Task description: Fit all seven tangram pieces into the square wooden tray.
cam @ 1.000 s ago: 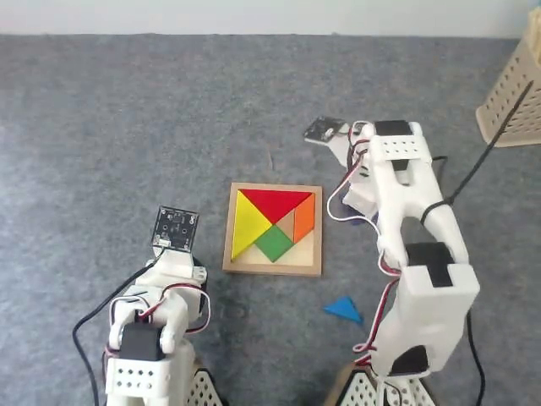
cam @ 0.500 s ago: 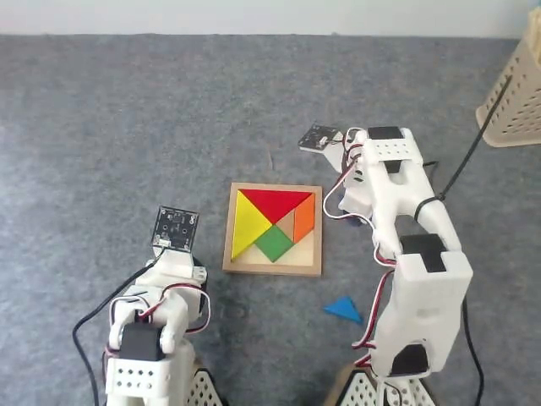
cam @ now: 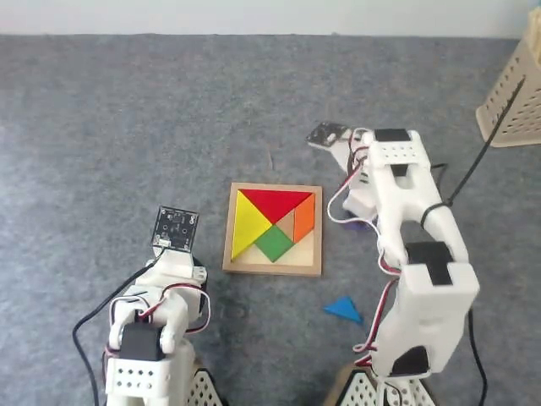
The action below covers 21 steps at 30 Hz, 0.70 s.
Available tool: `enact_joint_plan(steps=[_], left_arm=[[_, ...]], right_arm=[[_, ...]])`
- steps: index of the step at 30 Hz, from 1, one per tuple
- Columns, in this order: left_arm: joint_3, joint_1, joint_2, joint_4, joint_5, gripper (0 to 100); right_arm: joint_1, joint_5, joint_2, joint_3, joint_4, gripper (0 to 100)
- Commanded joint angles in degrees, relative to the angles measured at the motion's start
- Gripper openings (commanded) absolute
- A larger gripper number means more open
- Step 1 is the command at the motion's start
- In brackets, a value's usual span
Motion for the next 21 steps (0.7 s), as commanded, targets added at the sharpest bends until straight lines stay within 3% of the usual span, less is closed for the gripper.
enact_joint_plan(steps=[1,6,10,15,21], left_arm=[[-1.10,-0.26,-1.23,0.35,0.35,1],[-1.10,-0.26,-1.23,0.35,0.35,1],[-1.10,-0.26,-1.23,0.35,0.35,1],[-1.10,-0.26,-1.23,0.35,0.35,1],[-1.10,-0.26,-1.23,0.35,0.35,1]], right_arm=[[-1.27,1.05,-9.80,10.29,-4.79,0.6],[-0.31,0.35,-22.29,20.66,-6.02,0.6],[1.10,-7.91,-28.09,21.80,-6.02,0.7],[1.10,-11.87,-29.32,21.63,-5.93,0.6],[1.10,-28.04,-29.14,19.16,-4.70,0.6]])
